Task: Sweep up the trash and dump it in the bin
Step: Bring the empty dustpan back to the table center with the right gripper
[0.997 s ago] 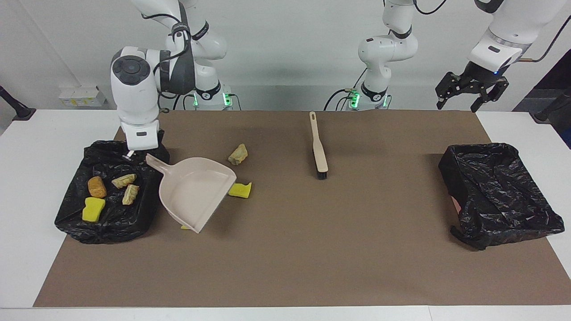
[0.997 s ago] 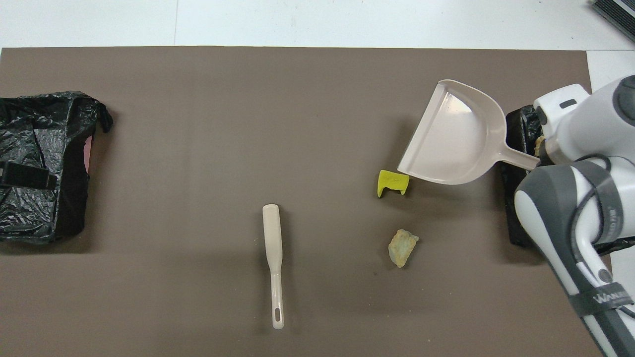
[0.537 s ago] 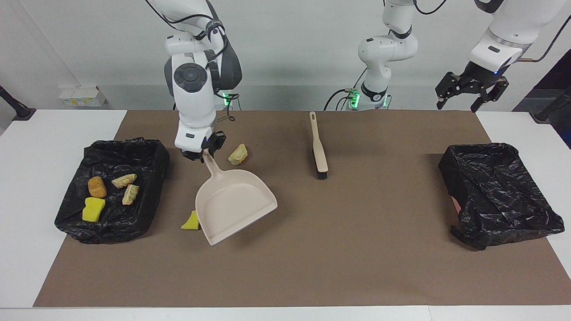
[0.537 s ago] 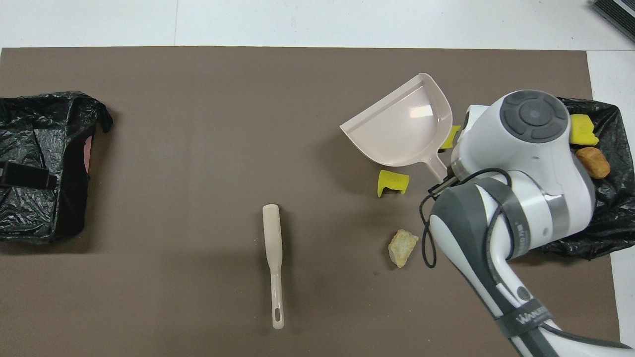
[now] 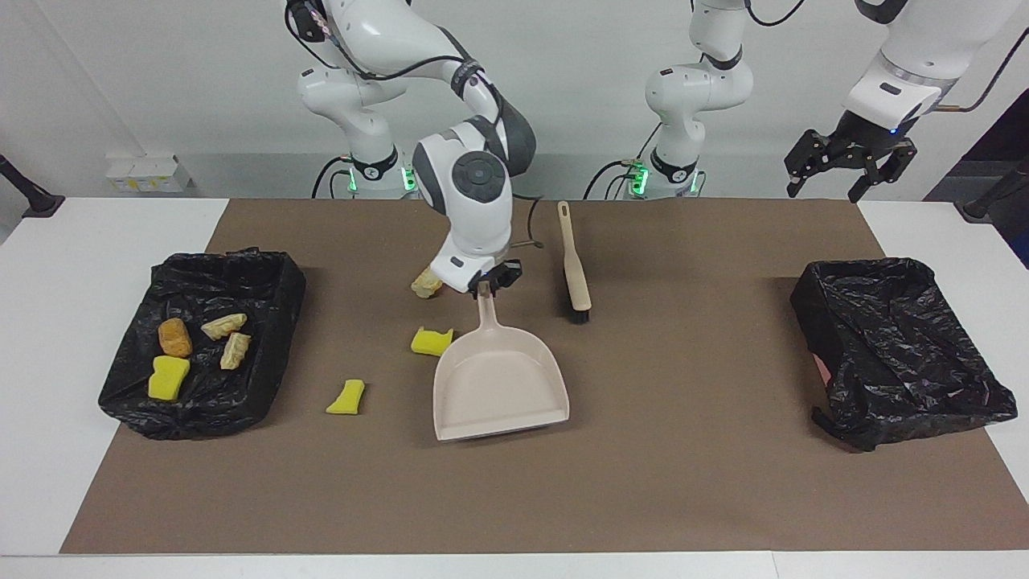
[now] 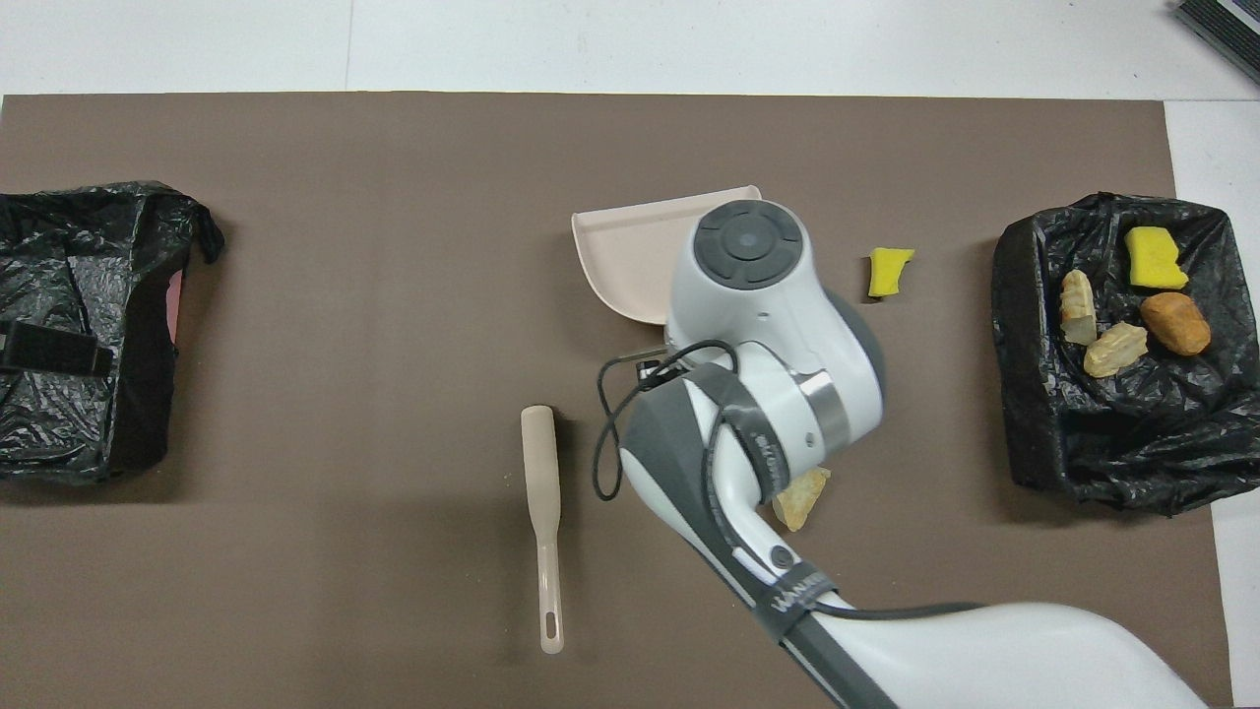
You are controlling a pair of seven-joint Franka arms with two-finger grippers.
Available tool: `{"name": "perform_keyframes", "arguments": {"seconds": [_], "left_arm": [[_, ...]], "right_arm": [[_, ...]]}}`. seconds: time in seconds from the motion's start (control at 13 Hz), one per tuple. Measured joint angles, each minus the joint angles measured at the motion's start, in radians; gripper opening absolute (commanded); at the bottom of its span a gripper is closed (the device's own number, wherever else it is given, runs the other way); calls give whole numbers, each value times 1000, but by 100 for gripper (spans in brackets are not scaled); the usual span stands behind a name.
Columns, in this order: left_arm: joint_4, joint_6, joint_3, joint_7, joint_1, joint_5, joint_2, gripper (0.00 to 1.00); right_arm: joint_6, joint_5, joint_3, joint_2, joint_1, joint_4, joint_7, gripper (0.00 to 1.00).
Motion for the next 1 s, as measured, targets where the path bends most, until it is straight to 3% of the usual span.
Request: {"name": "perform_keyframes", "arguments": {"seconds": [0.23, 0.31, 0.61, 1.0], "left_arm": [[0, 0, 0, 0, 0, 0, 0, 100], [0, 0, 0, 0, 0, 0, 0, 100], [0, 0, 0, 0, 0, 0, 0, 100], [0, 0, 0, 0, 0, 0, 0, 100]], "right_arm": [[1, 0, -2, 149, 31, 150, 58, 0], [2, 1, -5, 167, 29, 165, 58, 99], [60, 4, -4, 168, 31, 168, 58, 100], [16, 13, 0, 109, 76, 127, 59, 100]]}}
